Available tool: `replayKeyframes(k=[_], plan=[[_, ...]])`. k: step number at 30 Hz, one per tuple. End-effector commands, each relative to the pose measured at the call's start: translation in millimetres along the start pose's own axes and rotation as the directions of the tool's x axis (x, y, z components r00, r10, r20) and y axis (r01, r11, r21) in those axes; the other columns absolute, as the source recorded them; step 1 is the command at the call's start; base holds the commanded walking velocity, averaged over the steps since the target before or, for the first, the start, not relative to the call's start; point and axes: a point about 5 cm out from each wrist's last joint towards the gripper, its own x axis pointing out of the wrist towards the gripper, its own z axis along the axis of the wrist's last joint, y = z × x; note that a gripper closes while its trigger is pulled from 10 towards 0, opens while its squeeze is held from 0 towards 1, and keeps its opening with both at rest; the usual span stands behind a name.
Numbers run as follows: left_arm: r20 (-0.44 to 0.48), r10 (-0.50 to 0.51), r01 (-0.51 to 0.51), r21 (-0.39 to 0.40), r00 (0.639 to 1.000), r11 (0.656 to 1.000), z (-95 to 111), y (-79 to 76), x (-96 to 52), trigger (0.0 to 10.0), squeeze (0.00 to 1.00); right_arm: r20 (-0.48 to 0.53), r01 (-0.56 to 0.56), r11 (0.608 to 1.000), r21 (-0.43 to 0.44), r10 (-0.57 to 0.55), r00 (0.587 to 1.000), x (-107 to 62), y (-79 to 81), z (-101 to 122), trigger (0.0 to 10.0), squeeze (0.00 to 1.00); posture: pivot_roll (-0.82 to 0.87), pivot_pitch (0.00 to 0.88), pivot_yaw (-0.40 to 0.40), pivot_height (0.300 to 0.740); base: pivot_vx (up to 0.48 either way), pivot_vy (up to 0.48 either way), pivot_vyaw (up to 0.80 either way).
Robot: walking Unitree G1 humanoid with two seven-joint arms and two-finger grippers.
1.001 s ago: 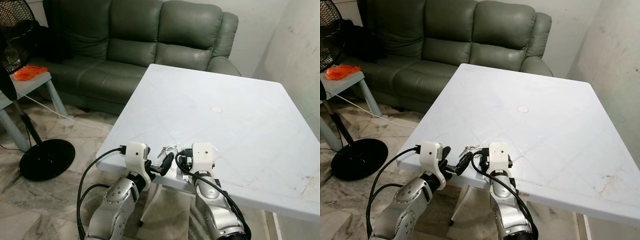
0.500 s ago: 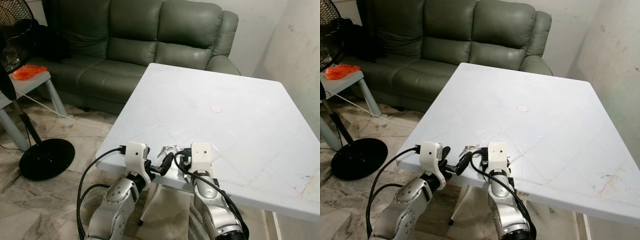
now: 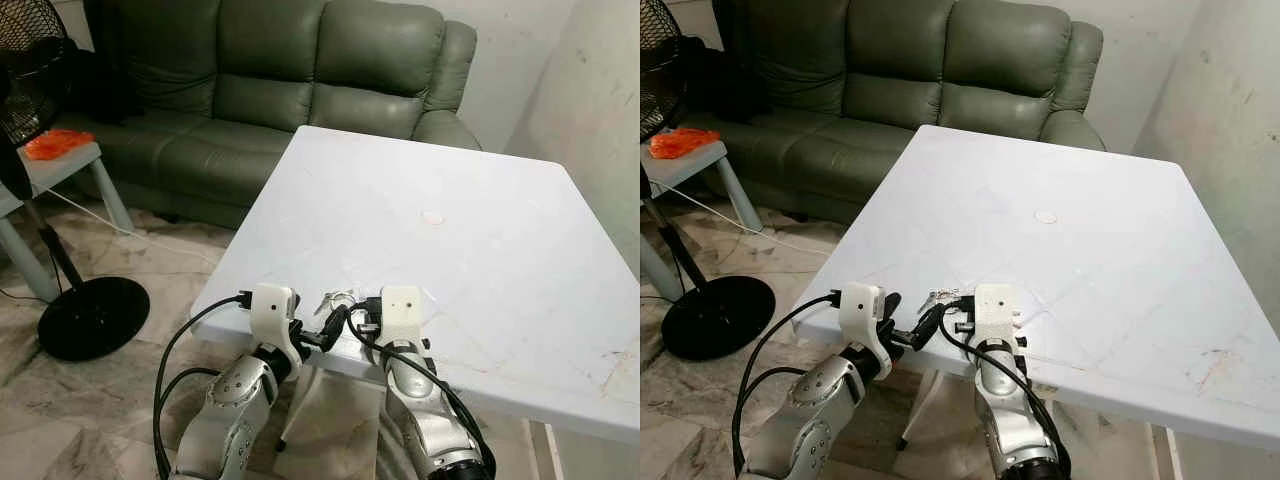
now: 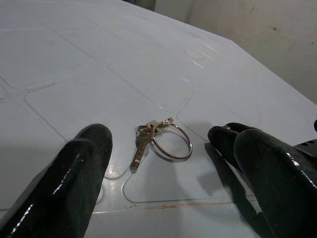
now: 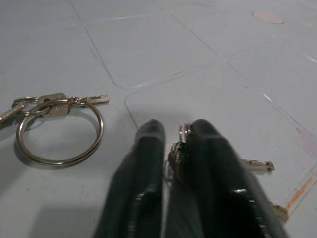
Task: Hang keys on a hook
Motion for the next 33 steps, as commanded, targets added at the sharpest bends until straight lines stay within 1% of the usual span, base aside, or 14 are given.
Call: replayKeyframes(k=[1, 8, 9, 10, 11, 14, 15, 16, 18, 19, 20, 27, 29, 33], plan=[[0.021, -0.017, 0.017, -0.016, 1.0, 1.0, 5.0, -8.3, 3.2, 10.0, 0.0, 0.002, -0.015, 0.999, 0.032, 0.015, 1.0, -1.6, 10.5, 0.9, 0.0, 0.0, 0.04, 0.036, -0.074, 0.74, 0.0, 0.0, 0.0], [0.021, -0.02, 0.021, -0.018, 1.0, 1.0, 4.7, -9.1, 3.9, 10.0, 0.0, 0.021, -0.003, 1.0, 0.031, 0.002, 1.0, -1.2, 9.1, 2.8, 0.2, 0.0, 0.04, 0.034, -0.074, 0.74, 0.0, 0.0, 0.0], [0.021, -0.021, 0.021, -0.019, 1.0, 1.0, 4.7, -9.2, 4.0, 10.0, 0.0, 0.029, -0.005, 0.999, 0.037, 0.004, 1.0, -1.1, 8.6, 3.5, 3.0, 0.0, 0.04, 0.032, -0.074, 0.74, 0.0, 0.0, 0.0], [0.022, -0.021, 0.022, -0.018, 1.0, 1.0, 4.8, -9.4, 4.1, 10.0, 0.0, 0.03, -0.006, 0.999, 0.039, 0.004, 1.0, -0.9, 8.3, 3.8, 7.3, 0.0, 0.04, 0.032, -0.074, 0.74, 0.0, 0.0, 0.0], [0.022, -0.022, 0.022, -0.019, 1.0, 1.0, 4.8, -9.6, 4.1, 10.0, 0.0, 0.022, -0.014, 0.999, 0.039, 0.013, 1.0, -0.2, 8.4, 3.3, 10.0, 0.0, 0.04, 0.031, -0.074, 0.74, 0.0, 0.0, 0.0], [0.024, -0.024, 0.025, -0.018, 0.999, 1.0, 5.0, -10.0, 4.3, 10.0, 0.0, 0.0, -0.019, 0.998, 0.053, 0.02, 1.0, 1.6, 8.2, 1.5, 10.0, 0.0, 0.04, 0.029, -0.074, 0.74, 0.0, 0.0, 0.0], [0.023, -0.024, 0.025, -0.017, 0.999, 1.0, 5.0, -10.1, 4.4, 10.0, 0.0, -0.002, -0.025, 0.996, 0.091, 0.025, 1.0, 1.6, 8.1, 1.0, 10.0, 0.0, 0.04, 0.029, -0.074, 0.74, 0.0, 0.0, 0.0], [0.024, -0.025, 0.025, -0.018, 0.999, 1.0, 5.0, -10.0, 4.3, 10.0, 0.0, -0.026, -0.001, 0.992, 0.128, 0.004, 1.0, 2.3, 5.6, -0.8, 10.0, 1.0, 0.04, 0.029, -0.075, 0.74, 0.0, 0.0, 0.0], [0.025, -0.024, 0.025, -0.018, 0.999, 1.0, 5.1, -10.0, 4.3, 10.0, 0.0, -0.031, 0.007, 0.995, 0.099, -0.004, 1.0, 2.9, 5.1, -1.2, 10.0, 1.0, 0.04, 0.028, -0.075, 0.74, 0.0, 0.0, 0.0], [0.025, -0.024, 0.024, -0.018, 0.999, 1.0, 5.2, -10.1, 4.4, 10.0, 0.0, -0.026, -0.001, 0.998, 0.061, 0.003, 1.0, 3.1, 6.0, -1.0, 10.0, 0.84, 0.04, 0.028, -0.075, 0.74, 0.0, 0.0, 0.0], [0.025, -0.024, 0.024, -0.018, 0.999, 1.0, 5.2, -10.2, 4.4, 10.0, 0.0, -0.029, -0.007, 0.998, 0.065, 0.009, 1.0, 3.2, 6.5, -1.3, 10.0, 0.0, 0.04, 0.028, -0.075, 0.74, 0.0, 0.0, 0.0], [0.028, -0.025, 0.025, -0.018, 0.999, 1.0, 5.7, -10.2, 4.4, 10.0, 0.0, 0.016, -0.006, 0.998, 0.063, 0.005, 1.0, 1.8, 7.7, 2.1, 10.0, 0.0, 0.04, 0.025, -0.075, 0.74, 0.0, 0.0, 0.0], [0.027, -0.025, 0.025, -0.019, 0.999, 0.999, 5.4, -10.1, 4.4, 10.0, 0.0, 0.014, -0.007, 0.998, 0.064, 0.006, 1.0, 1.8, 8.1, 2.1, 9.5, 0.0, 0.04, 0.02, -0.074, 0.74, 0.0, 0.0, 0.0], [0.027, -0.025, 0.025, -0.019, 0.999, 0.999, 5.4, -10.1, 4.4, 10.0, 0.0, 0.014, -0.007, 0.998, 0.064, 0.006, 1.0, 1.8, 8.1, 2.1, 9.5, 0.0, 0.04, 0.02, -0.074, 0.74, 0.0, 0.0, 0.0]])
